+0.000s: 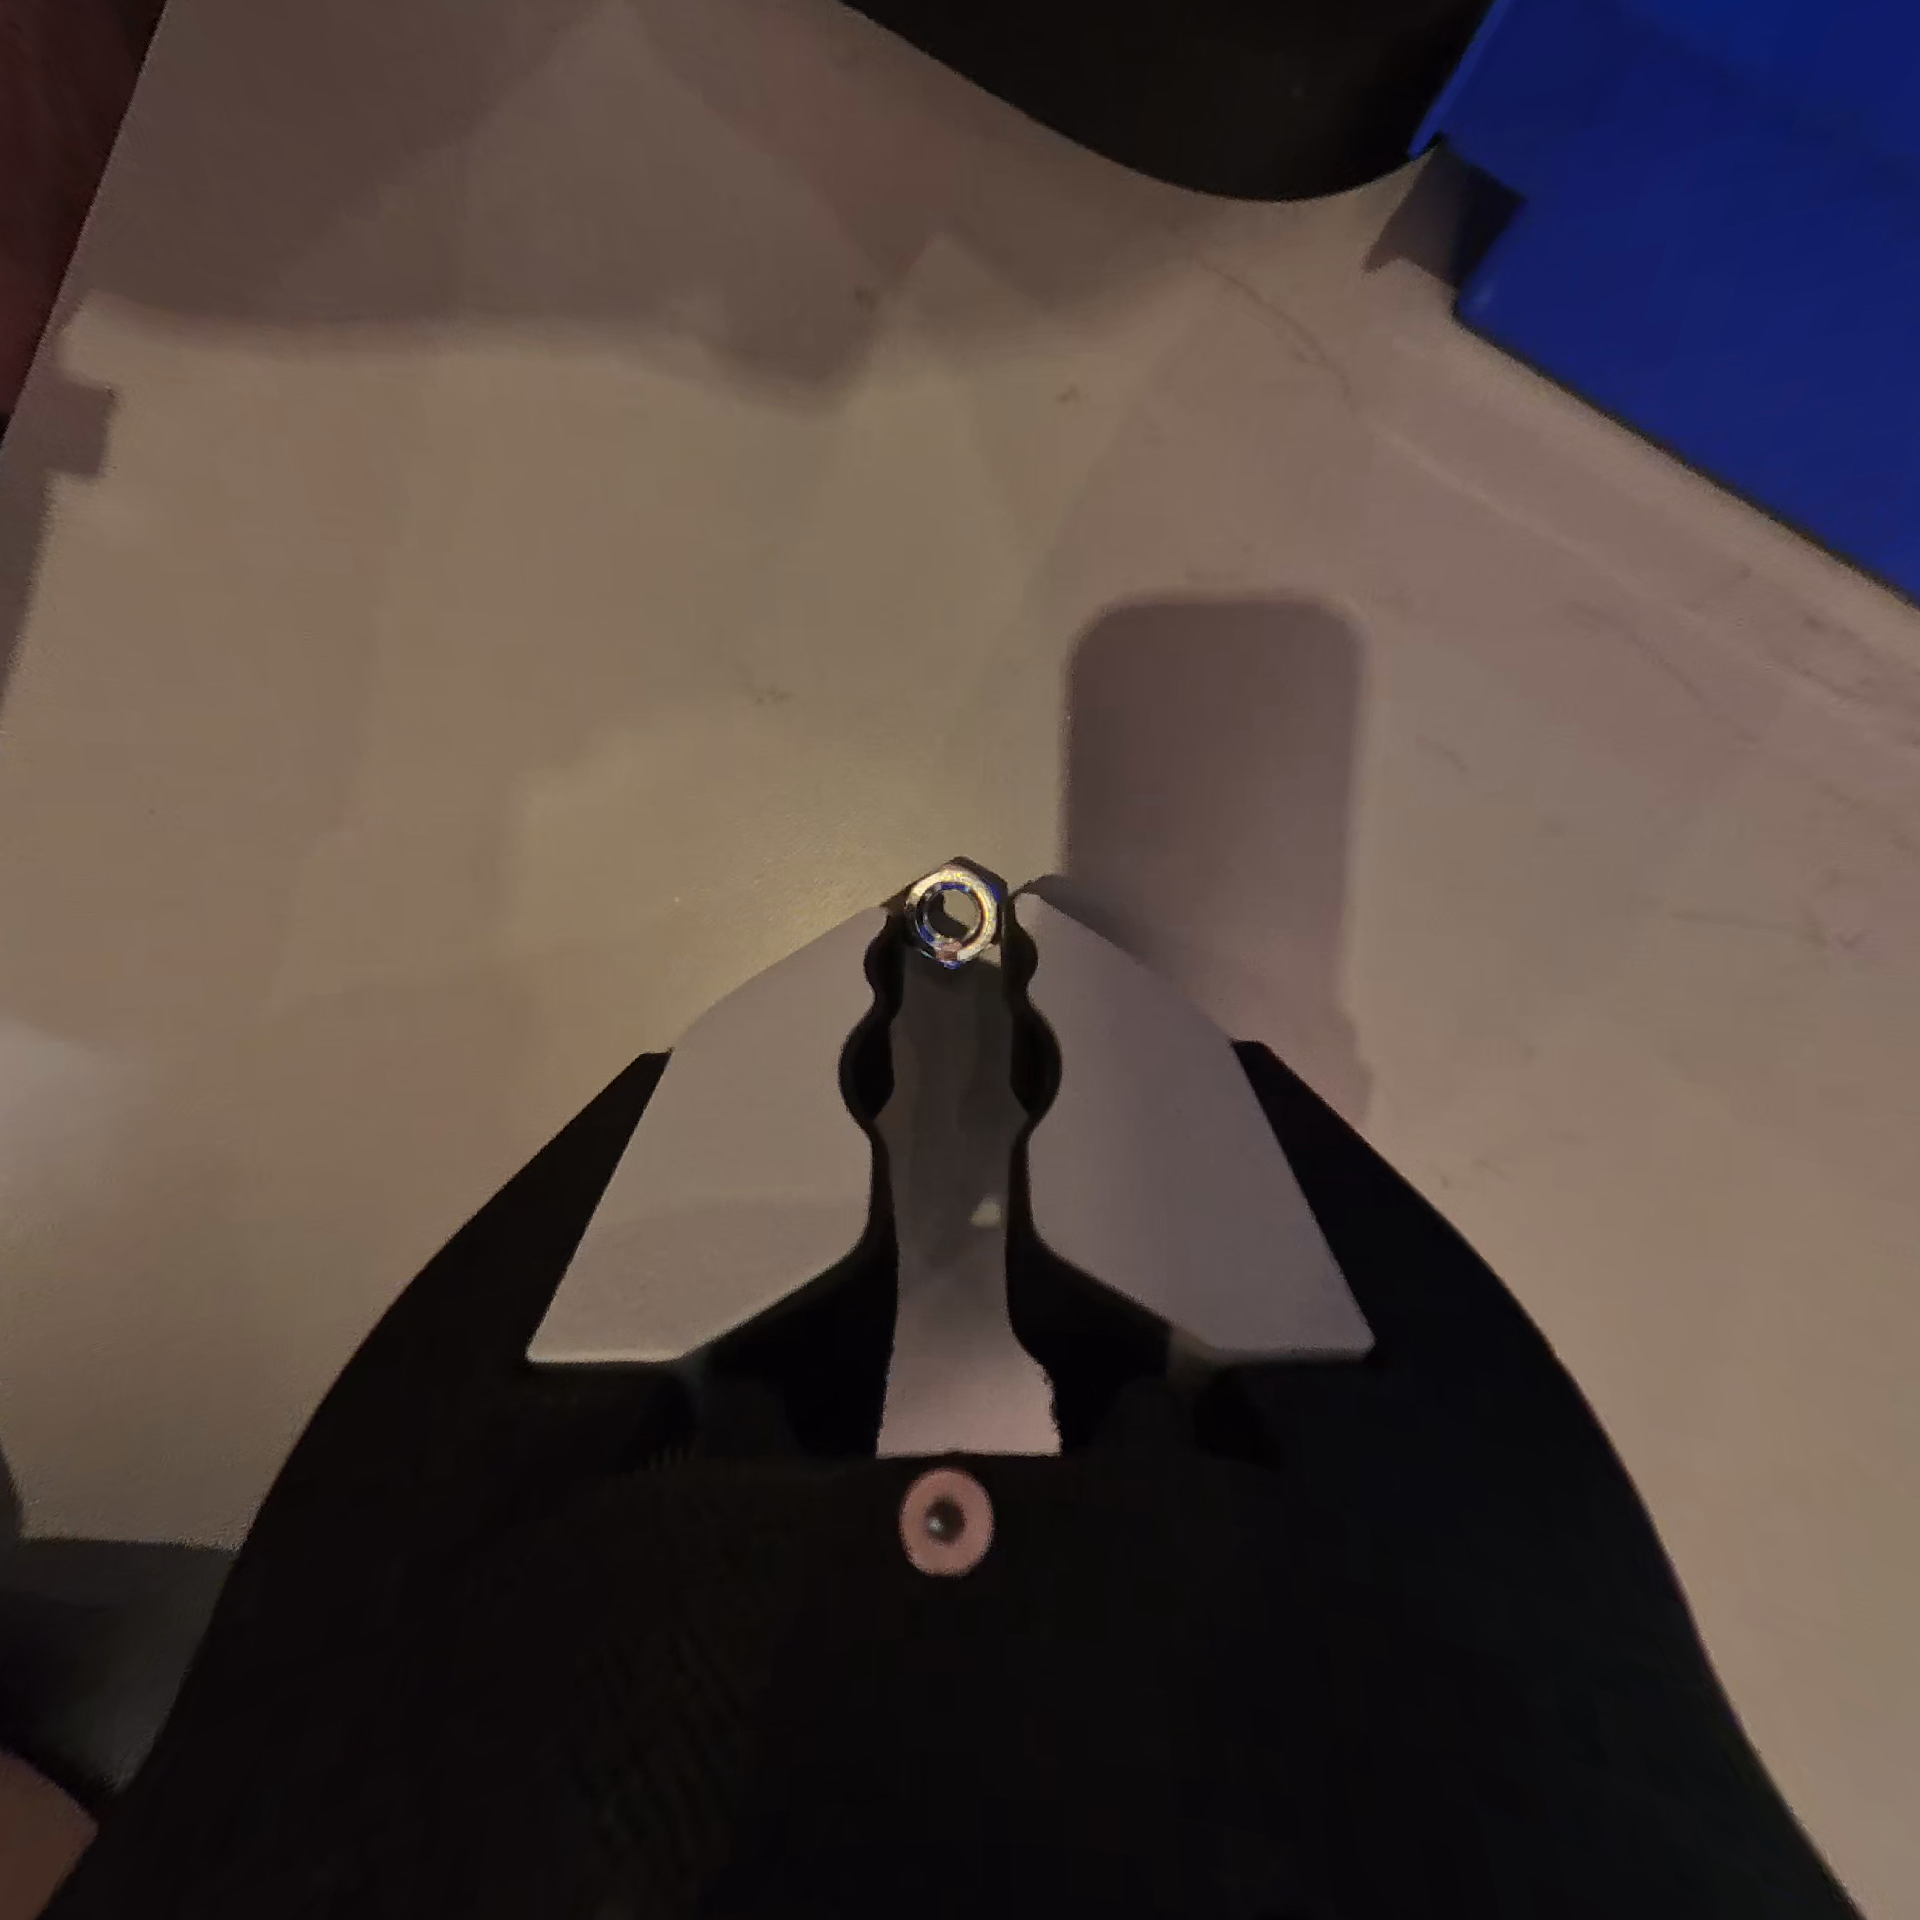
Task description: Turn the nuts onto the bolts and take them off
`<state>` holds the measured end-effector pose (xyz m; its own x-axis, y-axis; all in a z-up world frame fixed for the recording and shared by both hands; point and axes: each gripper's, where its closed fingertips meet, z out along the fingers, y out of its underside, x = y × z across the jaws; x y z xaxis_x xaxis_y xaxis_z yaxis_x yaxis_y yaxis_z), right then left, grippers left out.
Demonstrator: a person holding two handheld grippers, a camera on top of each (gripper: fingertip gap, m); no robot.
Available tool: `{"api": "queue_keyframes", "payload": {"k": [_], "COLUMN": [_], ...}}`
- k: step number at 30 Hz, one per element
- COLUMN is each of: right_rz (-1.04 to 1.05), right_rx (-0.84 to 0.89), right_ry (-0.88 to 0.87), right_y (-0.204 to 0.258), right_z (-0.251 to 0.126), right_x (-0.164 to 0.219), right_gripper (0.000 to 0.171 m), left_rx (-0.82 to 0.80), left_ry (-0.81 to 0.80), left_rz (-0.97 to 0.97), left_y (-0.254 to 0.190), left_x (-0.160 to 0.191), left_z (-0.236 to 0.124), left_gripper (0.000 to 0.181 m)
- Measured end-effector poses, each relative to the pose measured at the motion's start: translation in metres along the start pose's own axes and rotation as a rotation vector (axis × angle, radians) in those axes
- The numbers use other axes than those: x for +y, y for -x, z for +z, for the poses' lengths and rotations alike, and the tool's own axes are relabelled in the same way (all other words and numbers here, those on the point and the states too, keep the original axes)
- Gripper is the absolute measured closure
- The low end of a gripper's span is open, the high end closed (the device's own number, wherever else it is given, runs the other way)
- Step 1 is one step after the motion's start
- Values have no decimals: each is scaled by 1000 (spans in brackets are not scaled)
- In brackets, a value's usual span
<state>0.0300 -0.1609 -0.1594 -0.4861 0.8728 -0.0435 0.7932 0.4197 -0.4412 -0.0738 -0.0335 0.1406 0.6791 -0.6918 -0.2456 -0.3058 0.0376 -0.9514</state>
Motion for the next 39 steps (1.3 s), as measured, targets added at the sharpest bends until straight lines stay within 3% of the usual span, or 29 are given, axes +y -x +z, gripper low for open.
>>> {"api": "queue_keyframes", "payload": {"k": [4, 6, 10, 14, 17, 22, 29, 39], "right_rz": [-5, 0, 76, 190, 215, 158, 131, 11], "right_rx": [30, 63, 251, 509, 596, 622, 589, 494], "right_ry": [9, -43, -273, -619, -762, -674, -559, -467], "right_y": [-4, -8, -20, -26, -17, -14, -16, 9], "right_z": [-4, -24, -120, -233, -278, -274, -252, -233], "right_x": [0, -6, -19, -22, -19, -11, -11, -12], "right_gripper": [153, 153, 153, 153, 153, 153, 153, 153], "left_rx": [28, 52, 206, 354, 465, 596, 606, 760], "left_ry": [14, 25, 57, 143, 162, 177, 211, 238], "left_rz": [14, 21, 22, 120, 164, 239, 307, 408], "left_y": [-7, -12, -45, -97, -138, -177, -187, -214], "left_x": [2, 4, 12, 34, 45, 55, 59, 71], "left_z": [8, 16, 48, 95, 119, 123, 120, 105], "left_gripper": [165, 165, 165, 165, 165, 165, 165, 165]}}
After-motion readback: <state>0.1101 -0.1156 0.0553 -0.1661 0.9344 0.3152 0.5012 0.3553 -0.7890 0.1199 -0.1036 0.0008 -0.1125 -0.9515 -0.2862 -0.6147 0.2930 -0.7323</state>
